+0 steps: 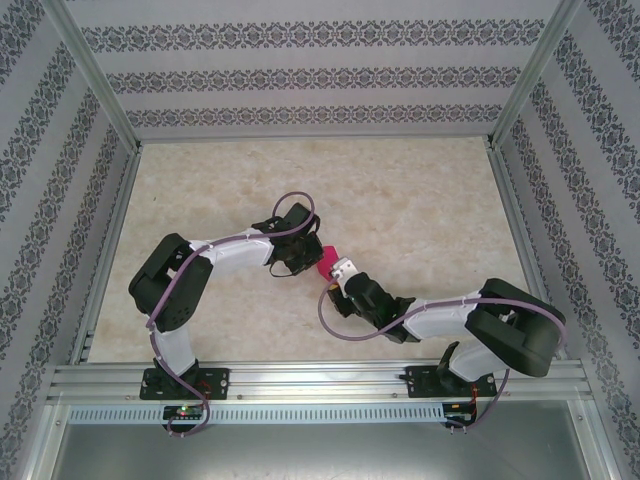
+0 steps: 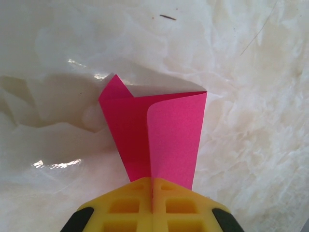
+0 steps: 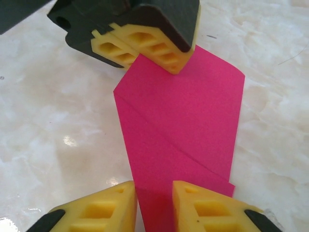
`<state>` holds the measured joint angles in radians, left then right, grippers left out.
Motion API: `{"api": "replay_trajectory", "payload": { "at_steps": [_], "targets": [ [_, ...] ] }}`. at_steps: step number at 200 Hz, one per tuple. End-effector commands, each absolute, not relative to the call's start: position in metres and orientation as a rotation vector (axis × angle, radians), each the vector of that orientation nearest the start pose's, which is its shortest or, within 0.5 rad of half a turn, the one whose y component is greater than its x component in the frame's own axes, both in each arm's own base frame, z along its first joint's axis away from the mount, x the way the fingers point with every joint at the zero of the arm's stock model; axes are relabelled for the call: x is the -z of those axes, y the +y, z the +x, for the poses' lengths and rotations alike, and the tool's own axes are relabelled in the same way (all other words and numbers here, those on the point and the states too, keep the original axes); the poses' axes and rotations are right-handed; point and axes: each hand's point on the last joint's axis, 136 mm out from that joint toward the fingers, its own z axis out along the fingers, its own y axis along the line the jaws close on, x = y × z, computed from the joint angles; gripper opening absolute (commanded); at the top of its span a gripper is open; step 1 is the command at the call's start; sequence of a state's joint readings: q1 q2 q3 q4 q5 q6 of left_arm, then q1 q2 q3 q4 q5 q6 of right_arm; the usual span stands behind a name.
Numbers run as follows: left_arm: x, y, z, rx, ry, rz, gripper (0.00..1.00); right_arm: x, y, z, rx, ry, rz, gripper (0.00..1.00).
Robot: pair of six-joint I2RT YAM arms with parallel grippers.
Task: Fold a paper plane with a square sheet of paper (pick it up from the middle)
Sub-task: Fold the wing for the fifth time at the center of the table.
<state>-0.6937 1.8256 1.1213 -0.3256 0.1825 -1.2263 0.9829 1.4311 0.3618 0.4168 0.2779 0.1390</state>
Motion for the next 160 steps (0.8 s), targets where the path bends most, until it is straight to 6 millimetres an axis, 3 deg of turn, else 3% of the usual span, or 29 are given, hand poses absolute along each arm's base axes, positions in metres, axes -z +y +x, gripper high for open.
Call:
{"api": "replay_trajectory", "payload": {
  "at_steps": [1, 58, 160],
  "targets": [
    [-0.049, -0.299, 0.32, 0.784, 2.796, -0.698, 0.0, -0.05, 0.249, 0.233, -0.175, 2.057, -0.757, 0.27],
    [-0.051, -0.3, 0.32, 0.784, 2.802, -0.684, 0.0, -0.04, 0.243, 0.229, -0.015, 2.049, -0.813, 0.28],
    [-0.052, -0.302, 0.321, 0.775, 2.811, -0.671, 0.02, -0.04, 0.244, 0.233, -0.002, 2.032, -0.795, 0.07]
  ]
}}
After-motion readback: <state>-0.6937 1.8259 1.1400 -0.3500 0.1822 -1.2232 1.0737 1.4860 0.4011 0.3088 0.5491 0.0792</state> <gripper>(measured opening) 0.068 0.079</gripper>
